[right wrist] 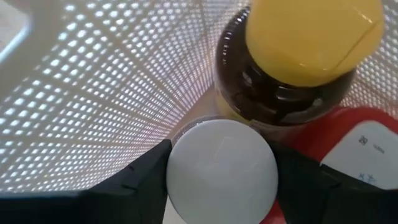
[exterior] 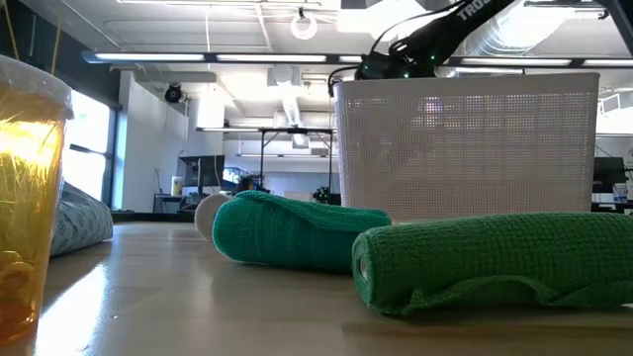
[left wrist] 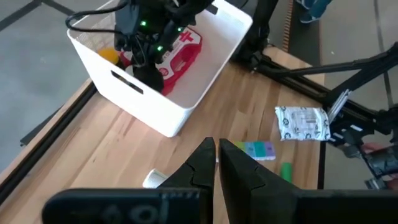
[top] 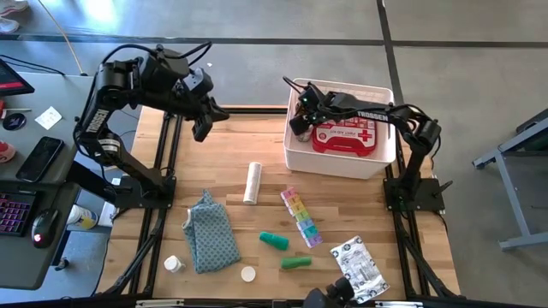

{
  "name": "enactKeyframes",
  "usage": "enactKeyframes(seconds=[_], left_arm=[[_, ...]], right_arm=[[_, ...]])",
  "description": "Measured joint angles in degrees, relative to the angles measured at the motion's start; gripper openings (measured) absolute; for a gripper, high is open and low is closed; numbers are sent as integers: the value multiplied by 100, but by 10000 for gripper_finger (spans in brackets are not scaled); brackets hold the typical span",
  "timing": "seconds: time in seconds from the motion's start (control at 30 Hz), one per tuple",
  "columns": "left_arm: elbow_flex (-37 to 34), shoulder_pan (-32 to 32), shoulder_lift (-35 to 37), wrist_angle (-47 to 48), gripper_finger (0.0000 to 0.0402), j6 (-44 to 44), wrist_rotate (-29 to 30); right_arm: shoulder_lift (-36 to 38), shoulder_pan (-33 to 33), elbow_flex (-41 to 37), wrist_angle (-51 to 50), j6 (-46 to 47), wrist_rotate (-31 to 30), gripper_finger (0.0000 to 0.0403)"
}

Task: Pick & place medical supplies in basket/bin
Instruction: Put the white and green pill bottle into the white bin, then put the white bandage into the white bin

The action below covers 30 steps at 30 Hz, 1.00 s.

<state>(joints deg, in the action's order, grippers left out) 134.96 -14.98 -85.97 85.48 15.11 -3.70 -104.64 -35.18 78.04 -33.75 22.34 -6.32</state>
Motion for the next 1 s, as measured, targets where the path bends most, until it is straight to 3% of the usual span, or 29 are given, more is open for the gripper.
enactKeyframes(seconds=[0.5,0.63,0.8,1.0], left_arm=[[0,2,-42,-819,58,35,-192],[0,2,-44,-848,58,49,-192],[0,0,-176,-942,58,73,-183],[0,0,-561,-907,58,106,-169]], right_arm=[[485,-14,-25,-88,-489,376,304],[972,-12,-24,-271,-492,408,305],[1802,44,-20,-938,-169,1137,304],[2856,648,-18,-1916,-100,1571,303]])
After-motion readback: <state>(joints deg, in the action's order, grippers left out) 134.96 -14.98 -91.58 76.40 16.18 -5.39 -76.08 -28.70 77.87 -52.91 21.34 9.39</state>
